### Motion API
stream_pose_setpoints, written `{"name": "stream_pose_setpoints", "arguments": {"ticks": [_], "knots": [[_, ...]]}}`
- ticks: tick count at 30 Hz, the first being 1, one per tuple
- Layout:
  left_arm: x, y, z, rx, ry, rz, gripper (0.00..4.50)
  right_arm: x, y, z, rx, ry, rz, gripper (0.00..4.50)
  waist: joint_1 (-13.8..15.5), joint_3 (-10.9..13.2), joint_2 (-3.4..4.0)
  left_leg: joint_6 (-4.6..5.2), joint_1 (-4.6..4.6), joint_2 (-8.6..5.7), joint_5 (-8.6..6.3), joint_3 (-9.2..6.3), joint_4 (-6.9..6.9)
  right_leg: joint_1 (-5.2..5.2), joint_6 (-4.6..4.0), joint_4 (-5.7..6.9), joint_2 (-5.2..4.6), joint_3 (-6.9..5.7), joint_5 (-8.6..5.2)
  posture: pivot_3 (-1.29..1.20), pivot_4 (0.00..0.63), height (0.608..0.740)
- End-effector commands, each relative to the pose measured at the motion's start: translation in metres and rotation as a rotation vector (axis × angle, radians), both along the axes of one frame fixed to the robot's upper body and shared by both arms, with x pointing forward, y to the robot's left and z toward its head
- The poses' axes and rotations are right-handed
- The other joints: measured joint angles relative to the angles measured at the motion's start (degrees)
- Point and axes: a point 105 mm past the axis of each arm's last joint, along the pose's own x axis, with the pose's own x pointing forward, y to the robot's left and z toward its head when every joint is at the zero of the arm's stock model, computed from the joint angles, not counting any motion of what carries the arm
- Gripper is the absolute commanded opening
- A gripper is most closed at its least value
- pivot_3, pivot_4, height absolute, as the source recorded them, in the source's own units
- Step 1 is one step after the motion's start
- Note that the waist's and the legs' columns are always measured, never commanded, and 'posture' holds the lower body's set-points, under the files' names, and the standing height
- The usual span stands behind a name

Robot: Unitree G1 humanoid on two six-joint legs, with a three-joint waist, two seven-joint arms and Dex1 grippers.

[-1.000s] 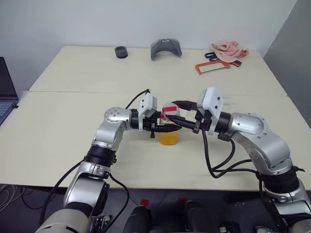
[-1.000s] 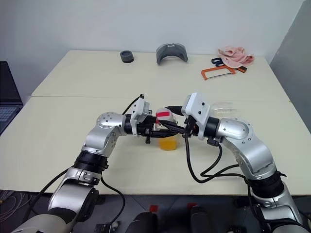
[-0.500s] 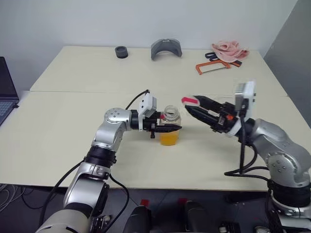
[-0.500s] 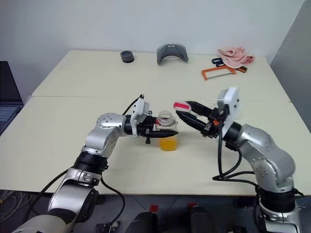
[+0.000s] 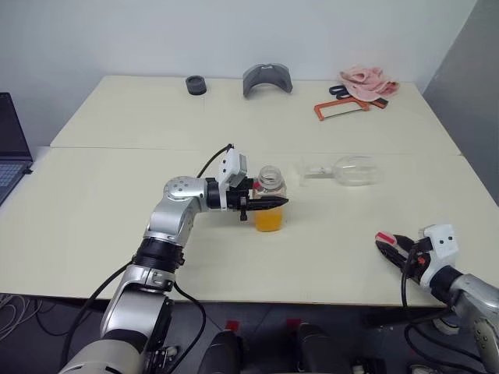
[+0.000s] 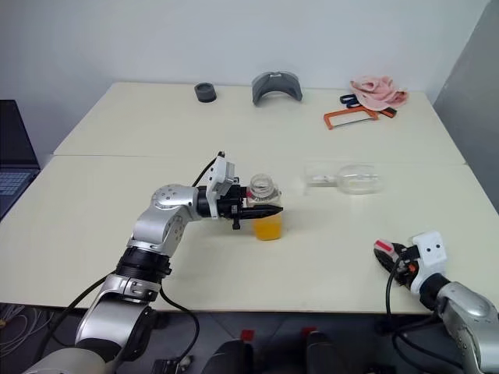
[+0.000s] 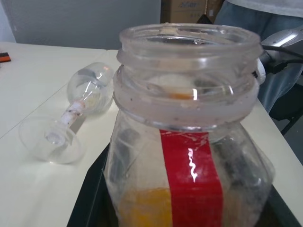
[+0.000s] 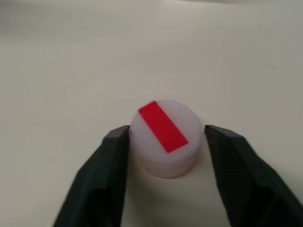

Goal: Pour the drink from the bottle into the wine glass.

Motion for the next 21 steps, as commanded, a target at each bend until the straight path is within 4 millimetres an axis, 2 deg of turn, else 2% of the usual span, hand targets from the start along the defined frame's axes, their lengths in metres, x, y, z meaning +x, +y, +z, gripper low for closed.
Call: {"name": "stream_pose_setpoints", "arguments": {"ticks": [1,3,5,6,9,13,17,21], "knots": [[0.009,0.014,0.026,-0.075,-0.064,0.086,1.69,-0.002,-0.003,0.019,-0.08,-0.05,0.066,4.04,0.0,0.0,0.0,0.0,-0.01,0.0,0.0,0.01,0.0,0.0,0.0,0.0,-0.01,0.01,0.0,0.0,0.15,0.74],[0.014,0.022,0.029,-0.094,-0.072,0.145,1.69,-0.003,-0.005,0.026,-0.122,-0.053,0.1,4.5,0.0,0.0,0.0,0.0,-0.02,0.0,0.0,0.01,0.01,0.0,0.0,0.0,-0.02,0.02,0.0,0.0,0.15,0.74],[0.02,0.031,0.033,-0.114,-0.079,0.215,1.69,-0.001,-0.007,0.036,-0.156,-0.075,0.12,4.5,0.1,0.0,0.0,0.0,-0.02,0.01,0.0,-0.02,0.01,0.0,0.0,0.0,-0.03,0.0,0.0,0.0,0.15,0.74],[0.027,0.042,0.035,-0.117,-0.092,0.288,1.69,0.004,0.001,0.052,-0.142,-0.114,0.153,4.5,0.1,0.0,-0.01,0.0,-0.02,0.02,0.0,-0.02,0.02,0.0,0.0,0.0,-0.03,0.0,0.0,0.0,0.15,0.74],[0.049,0.078,0.04,-0.142,-0.128,0.548,1.69,0.014,0.056,0.091,-0.04,-0.195,0.362,4.5,-0.7,0.0,-0.01,0.0,0.03,0.06,0.0,-0.01,0.02,-0.01,0.01,0.01,-0.02,0.06,0.01,0.0,0.15,0.74],[0.069,0.118,0.04,-0.164,-0.14,0.826,1.69,0.022,0.127,0.113,0.094,-0.245,0.592,4.5,-0.9,0.0,-0.1,0.0,0.07,0.13,0.0,-0.2,-0.02,0.04,0.0,-0.02,0.0,-0.09,0.02,0.0,0.15,0.74],[0.077,0.148,0.039,-0.208,-0.122,1.0,1.69,0.039,0.184,0.117,0.087,-0.261,0.722,4.5,-0.7,0.0,-0.11,-0.05,-0.12,0.1,0.03,-0.42,0.0,-0.1,-0.03,0.0,-0.04,-0.23,0.03,0.0,0.15,0.74],[0.08,0.175,0.041,-0.27,-0.101,1.123,1.69,0.072,0.226,0.116,0.04,-0.271,0.698,4.5,-0.7,0.0,-0.12,-0.22,-0.25,-0.04,0.12,-0.55,0.25,-0.11,0.03,-0.02,-0.3,-0.16,0.07,0.0,0.15,0.74]]}}
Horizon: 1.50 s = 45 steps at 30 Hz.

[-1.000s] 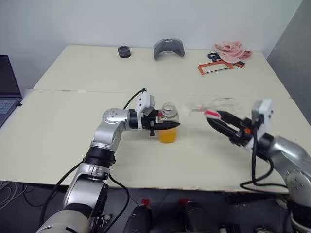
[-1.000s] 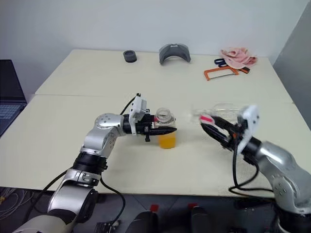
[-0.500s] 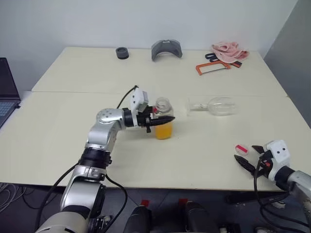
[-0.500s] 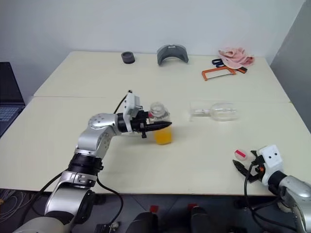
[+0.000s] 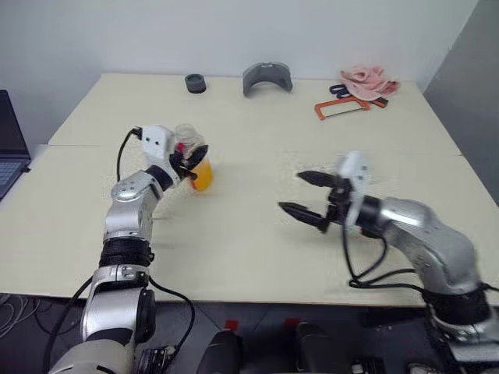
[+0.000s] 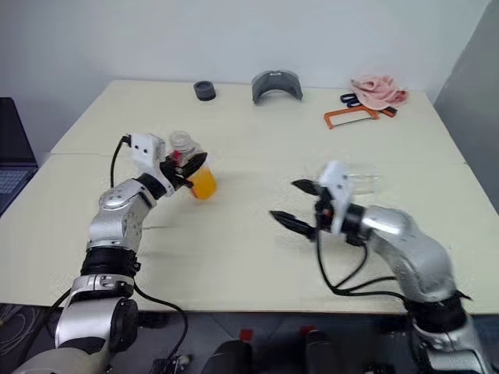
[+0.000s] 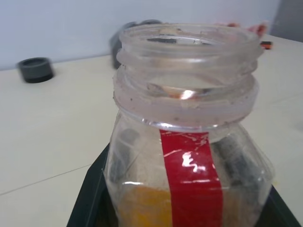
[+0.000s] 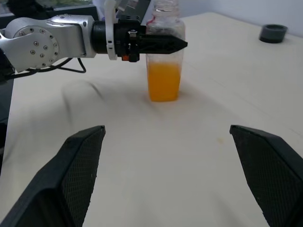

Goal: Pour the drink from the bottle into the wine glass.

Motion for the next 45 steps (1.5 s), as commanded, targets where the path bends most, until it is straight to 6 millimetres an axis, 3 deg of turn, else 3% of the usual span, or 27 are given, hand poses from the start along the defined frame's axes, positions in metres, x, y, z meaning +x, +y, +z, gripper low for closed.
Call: {"name": "stream_pose_setpoints", "arguments": {"ticks": [1,6,12,21,28,45], "knots": [[0.002,0.022,0.026,-0.03,-0.092,0.098,1.69,0.02,0.025,0.002,-0.036,-0.047,-0.036,4.5,0.3,0.0,-0.01,-0.01,-0.01,-0.01,0.01,-0.02,0.02,0.0,0.0,-0.01,-0.02,-0.01,0.01,0.0,0.15,0.74],[0.003,0.031,0.02,-0.03,-0.084,0.148,1.69,0.027,0.049,-0.001,-0.074,-0.079,0.004,4.5,0.8,0.0,-0.03,-0.03,-0.06,-0.04,0.01,-0.15,-0.01,-0.04,0.0,-0.03,-0.05,-0.13,0.01,0.0,0.15,0.74],[0.006,0.032,0.01,-0.048,-0.067,0.194,1.69,0.025,0.059,0.0,-0.083,-0.094,0.041,4.5,0.6,0.0,-0.02,-0.03,-0.02,-0.01,0.01,-0.16,-0.03,-0.04,-0.02,0.02,-0.02,-0.15,0.02,0.0,0.15,0.74],[0.007,0.032,0.001,-0.055,-0.062,0.227,4.47,0.021,0.058,-0.003,-0.086,-0.088,0.046,4.5,0.1,0.0,-0.03,-0.03,-0.02,-0.01,0.01,-0.16,-0.05,-0.06,-0.03,0.05,-0.01,-0.16,0.03,0.0,0.15,0.74],[0.001,0.029,-0.013,-0.033,-0.041,0.219,4.47,0.014,0.05,-0.011,-0.1,-0.068,0.038,4.5,-0.1,0.0,-0.03,-0.03,-0.01,0.0,0.01,-0.17,-0.08,-0.06,-0.03,0.06,-0.02,-0.16,0.03,0.0,0.15,0.74],[-0.036,0.034,-0.049,0.048,0.019,0.25,4.47,-0.002,0.012,-0.035,-0.171,-0.047,-0.025,4.5,0.1,0.0,-0.04,0.09,0.02,0.03,-0.06,-0.16,-0.16,-0.06,-0.03,0.04,-0.02,-0.12,0.03,0.0,0.15,0.74]]}}
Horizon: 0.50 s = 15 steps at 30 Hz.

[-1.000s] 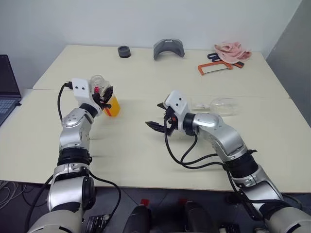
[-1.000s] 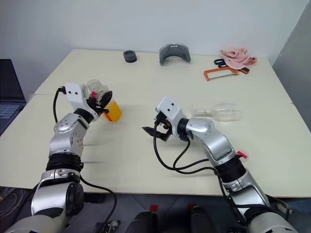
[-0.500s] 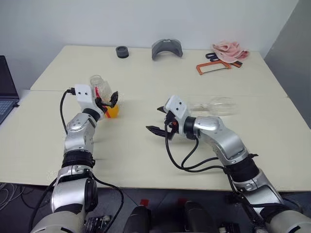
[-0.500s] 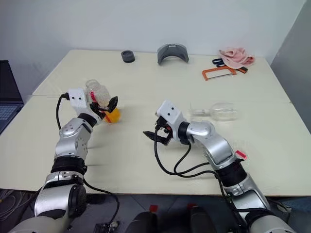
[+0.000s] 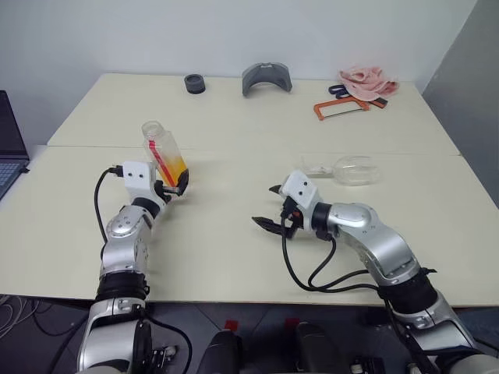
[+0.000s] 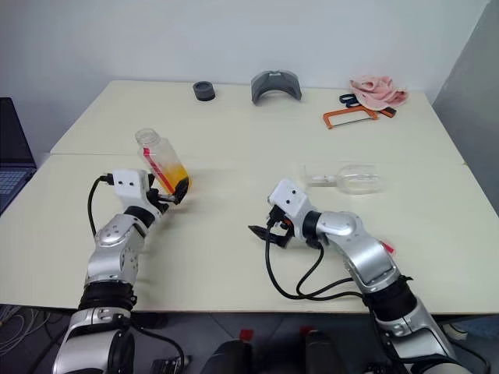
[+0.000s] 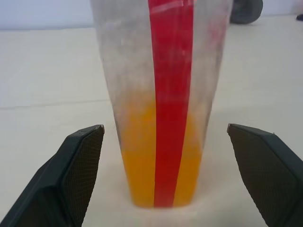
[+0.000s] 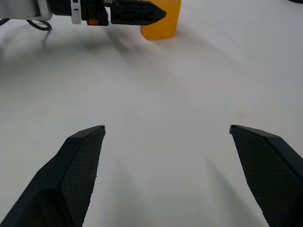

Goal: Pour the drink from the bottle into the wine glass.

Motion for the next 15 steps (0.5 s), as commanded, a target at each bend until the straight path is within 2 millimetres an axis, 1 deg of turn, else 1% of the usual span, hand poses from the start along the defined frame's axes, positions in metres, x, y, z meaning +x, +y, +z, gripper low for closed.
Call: {"name": "stream_pose_setpoints", "arguments": {"ticks": [1,6,8,9,11,13,15], "knots": [[-0.008,-0.002,0.011,0.047,-0.034,-0.017,4.47,-0.006,-0.007,0.014,0.034,-0.035,0.003,4.5,0.1,0.0,0.0,0.01,0.0,0.0,-0.01,0.0,0.0,0.0,0.0,-0.01,0.0,0.0,0.0,0.0,0.15,0.74],[-0.024,-0.003,0.0,0.067,0.016,-0.054,4.47,-0.013,-0.026,0.011,0.093,0.027,-0.055,4.5,0.2,0.0,-0.01,0.03,0.01,0.01,-0.02,0.0,-0.03,0.03,0.0,-0.04,0.0,0.01,0.0,0.0,0.15,0.74],[-0.034,-0.004,-0.005,0.068,0.047,-0.094,4.47,-0.018,-0.042,0.005,0.115,0.084,-0.108,4.5,0.2,0.0,0.0,0.05,0.02,0.02,-0.03,0.01,-0.05,0.04,0.0,-0.05,0.0,0.01,0.0,0.0,0.15,0.74],[-0.039,-0.007,-0.008,0.065,0.068,-0.129,4.47,-0.022,-0.049,0.0,0.141,0.141,-0.119,4.5,0.2,0.0,0.0,0.06,0.03,0.02,-0.04,0.0,-0.08,0.05,0.0,-0.05,0.0,0.0,0.0,0.0,0.15,0.74],[-0.049,-0.016,-0.014,0.048,0.11,-0.206,4.47,-0.027,-0.058,-0.004,0.178,0.199,-0.142,4.5,0.3,0.0,0.0,0.08,0.03,0.03,-0.04,0.0,-0.09,0.08,0.0,-0.07,0.0,0.01,0.0,0.0,0.15,0.74],[-0.057,-0.03,-0.014,0.012,0.133,-0.313,4.47,-0.023,-0.066,-0.007,0.24,0.254,-0.236,4.5,0.3,0.0,0.0,0.1,0.04,0.03,-0.06,0.03,-0.09,0.08,0.0,-0.08,0.01,0.03,0.0,0.0,0.15,0.74],[-0.068,-0.05,-0.007,-0.014,0.14,-0.468,4.47,-0.013,-0.075,-0.01,0.352,0.309,-0.385,4.5,0.3,0.0,0.0,0.11,0.07,0.08,-0.06,0.03,-0.1,0.1,0.0,-0.05,0.05,0.03,0.0,0.0,0.15,0.74]]}}
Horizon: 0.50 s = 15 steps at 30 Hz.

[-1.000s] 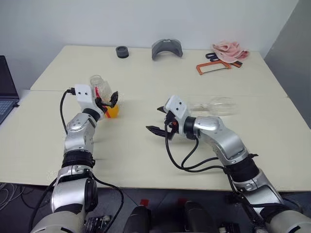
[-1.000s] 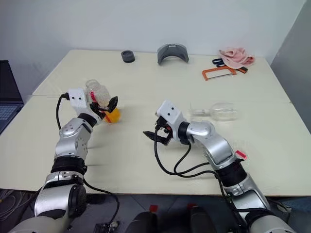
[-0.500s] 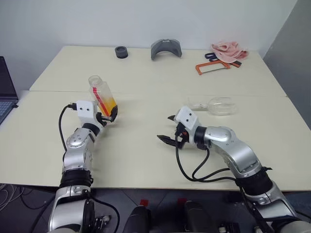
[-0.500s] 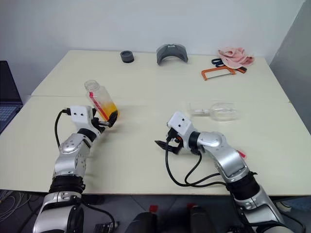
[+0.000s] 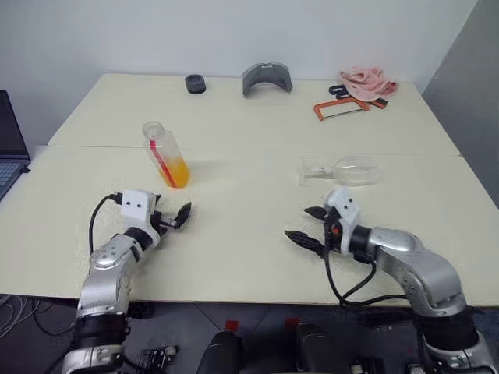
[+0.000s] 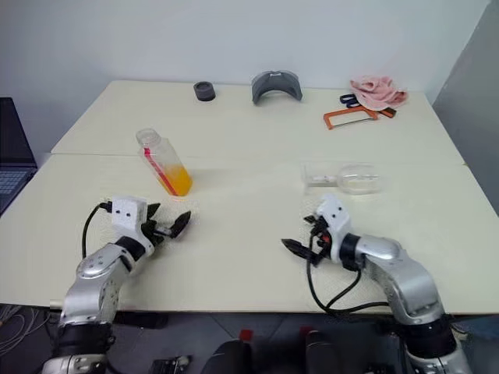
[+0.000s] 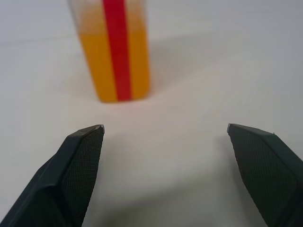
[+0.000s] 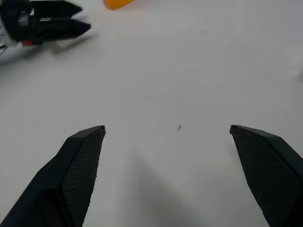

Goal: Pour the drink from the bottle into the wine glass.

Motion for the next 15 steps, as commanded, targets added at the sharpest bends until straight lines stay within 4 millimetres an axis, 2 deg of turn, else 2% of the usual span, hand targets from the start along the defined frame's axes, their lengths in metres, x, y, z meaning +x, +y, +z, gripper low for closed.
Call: {"name": "stream_pose_setpoints", "arguments": {"ticks": [1,3,7,11,15], "knots": [[-0.017,-0.042,0.027,-0.051,-0.026,-0.299,4.47,0.016,-0.011,0.012,0.183,0.045,-0.236,4.5,0.0,0.0,0.0,-0.01,0.01,0.05,0.0,-0.01,0.0,0.01,0.0,0.0,0.02,-0.01,0.0,0.0,0.15,0.74],[-0.03,-0.059,0.033,-0.034,-0.002,-0.469,4.47,0.026,-0.011,0.012,0.35,0.131,-0.358,4.5,-0.1,0.0,0.02,-0.08,0.04,0.09,0.04,-0.02,-0.04,0.01,0.0,0.05,0.07,0.0,0.0,0.0,0.15,0.74],[-0.049,-0.076,0.043,0.013,0.049,-0.709,4.47,0.042,-0.005,0.01,0.608,0.278,-0.516,4.5,-0.3,0.0,0.15,-0.11,0.15,0.09,0.06,0.09,-0.15,0.0,-0.02,0.08,0.14,0.09,-0.01,0.0,0.15,0.74],[-0.052,-0.082,0.054,0.029,0.065,-0.827,4.47,0.057,-0.001,0.012,0.759,0.348,-0.586,4.5,-0.2,0.0,0.19,-0.1,0.15,0.01,0.06,0.14,-0.15,0.01,-0.02,0.05,0.1,0.09,-0.01,0.0,0.15,0.74],[-0.053,-0.087,0.059,0.072,0.076,-0.907,4.47,0.082,0.0,0.015,0.889,0.396,-0.654,4.5,-0.5,0.0,0.2,-0.09,0.19,-0.02,0.06,0.46,-0.17,0.01,-0.02,0.05,0.16,0.13,-0.01,0.0,0.15,0.74]]}}
